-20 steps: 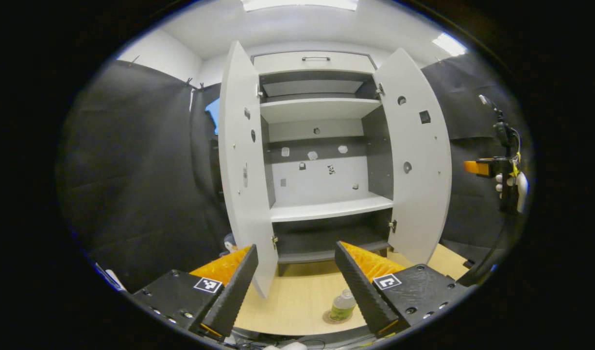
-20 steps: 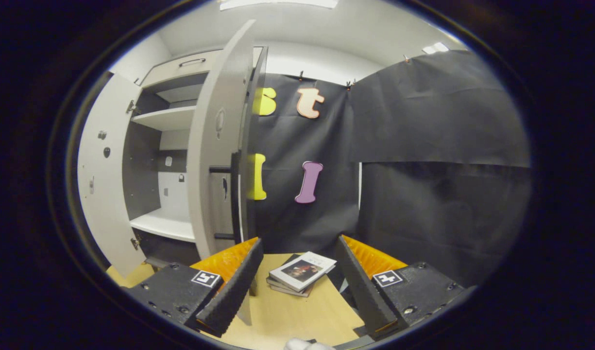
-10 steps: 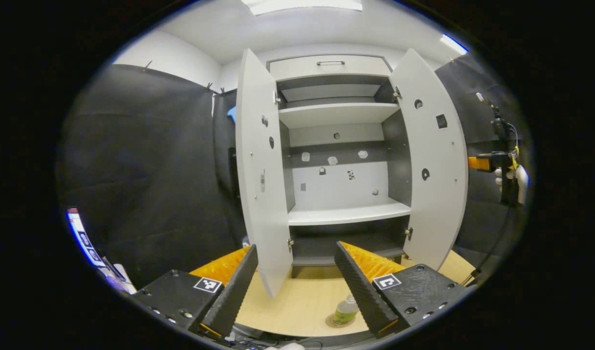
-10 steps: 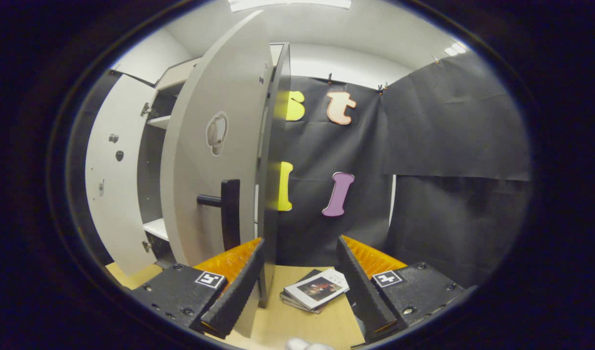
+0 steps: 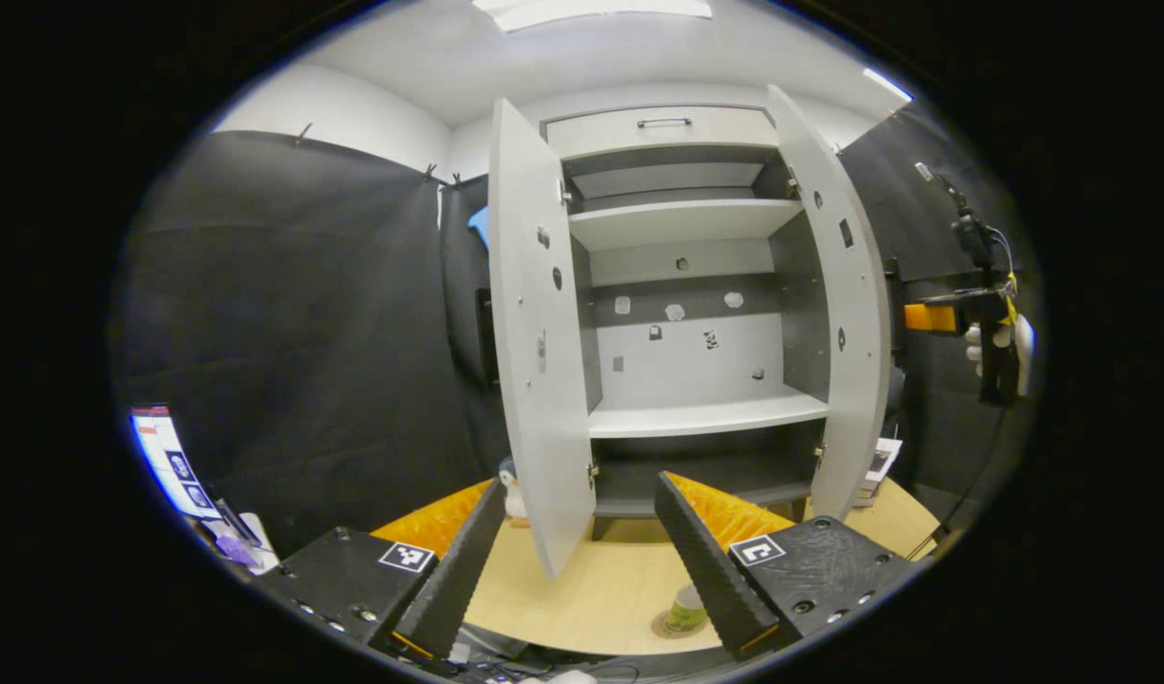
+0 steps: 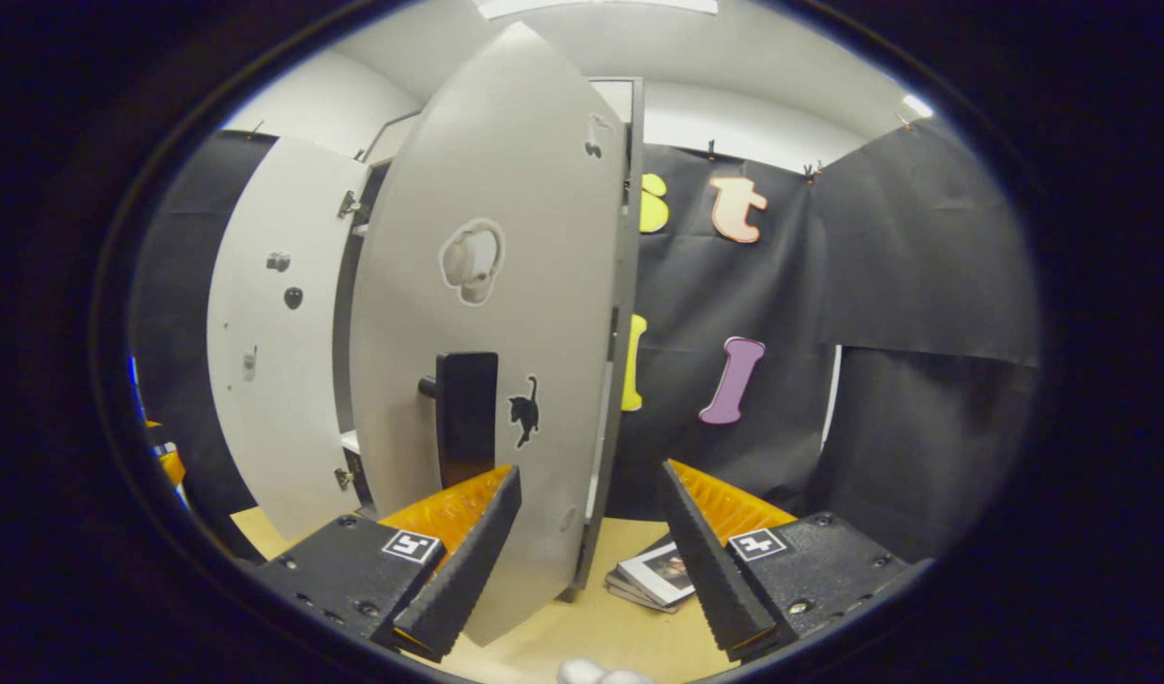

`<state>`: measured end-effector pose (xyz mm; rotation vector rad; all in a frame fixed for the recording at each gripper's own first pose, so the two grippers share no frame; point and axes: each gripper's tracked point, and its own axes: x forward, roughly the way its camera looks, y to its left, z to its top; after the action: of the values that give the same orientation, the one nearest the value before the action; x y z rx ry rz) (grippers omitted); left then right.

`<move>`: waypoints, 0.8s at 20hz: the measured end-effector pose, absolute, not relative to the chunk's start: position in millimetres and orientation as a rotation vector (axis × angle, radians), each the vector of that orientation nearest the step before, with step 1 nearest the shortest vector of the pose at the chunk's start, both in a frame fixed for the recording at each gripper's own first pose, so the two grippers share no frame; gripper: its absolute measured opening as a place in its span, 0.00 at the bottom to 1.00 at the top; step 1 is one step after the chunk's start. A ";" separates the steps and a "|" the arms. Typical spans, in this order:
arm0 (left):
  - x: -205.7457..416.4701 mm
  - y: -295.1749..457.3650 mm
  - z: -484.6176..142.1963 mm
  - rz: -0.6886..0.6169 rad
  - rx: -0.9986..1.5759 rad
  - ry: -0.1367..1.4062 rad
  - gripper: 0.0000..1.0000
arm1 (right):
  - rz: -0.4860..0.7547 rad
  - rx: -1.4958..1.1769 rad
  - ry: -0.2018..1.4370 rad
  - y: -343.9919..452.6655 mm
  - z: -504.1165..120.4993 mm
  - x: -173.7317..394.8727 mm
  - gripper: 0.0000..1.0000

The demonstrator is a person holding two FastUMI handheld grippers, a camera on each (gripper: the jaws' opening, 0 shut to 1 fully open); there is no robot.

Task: Grasp the bottle in the cabinet with the left hand and place it on the coaster, then close the right door with the right hand and the left door with the left hand.

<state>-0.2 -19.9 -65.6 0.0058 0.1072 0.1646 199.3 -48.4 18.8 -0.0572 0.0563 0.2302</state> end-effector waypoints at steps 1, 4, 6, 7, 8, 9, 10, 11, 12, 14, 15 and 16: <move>0.8 -16.6 -65.3 0.167 0.011 0.109 0.98 | 0.243 -0.062 0.048 -38.6 19.2 201.6 0.95; 1.8 -10.3 -64.3 0.170 0.013 0.110 0.97 | 0.305 -0.064 0.043 -7.4 18.5 206.5 0.96; 0.4 -8.1 -65.8 0.168 0.010 0.113 0.97 | 0.385 -0.039 0.043 20.0 18.8 201.4 0.96; 1.4 -5.5 -66.1 0.168 0.012 0.113 0.98 | 0.393 -0.036 0.040 25.9 19.0 198.3 0.96; 2.5 -2.8 -66.4 0.168 0.013 0.115 0.98 | 0.397 -0.044 0.033 29.2 19.9 195.4 0.96; 4.6 -0.4 -65.9 0.168 0.014 0.114 0.97 | 0.398 -0.053 0.034 32.5 19.7 193.4 0.98; 6.6 1.7 -65.5 0.168 0.014 0.115 0.97 | 0.397 -0.057 0.033 33.6 19.6 191.2 0.99; 8.0 6.2 -64.5 0.167 0.013 0.115 0.98 | 0.400 -0.056 0.034 35.7 19.9 187.3 0.99; 9.9 8.9 -64.4 0.166 0.012 0.115 0.98 | 0.398 -0.057 0.038 36.8 19.3 184.6 0.99; 13.5 17.7 -64.4 0.168 0.010 0.117 0.97 | 0.395 -0.057 0.043 38.9 20.3 178.8 0.99; 16.0 22.2 -66.1 0.168 0.011 0.117 0.97 | 0.393 -0.055 0.045 39.4 19.7 175.6 0.99; 18.0 27.7 -65.3 0.168 0.015 0.115 0.97 | 0.393 -0.054 0.045 41.2 19.8 170.9 0.99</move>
<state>18.0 27.7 -65.3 0.0146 0.1150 0.1685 170.9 41.2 19.8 -0.0538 0.0445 0.3933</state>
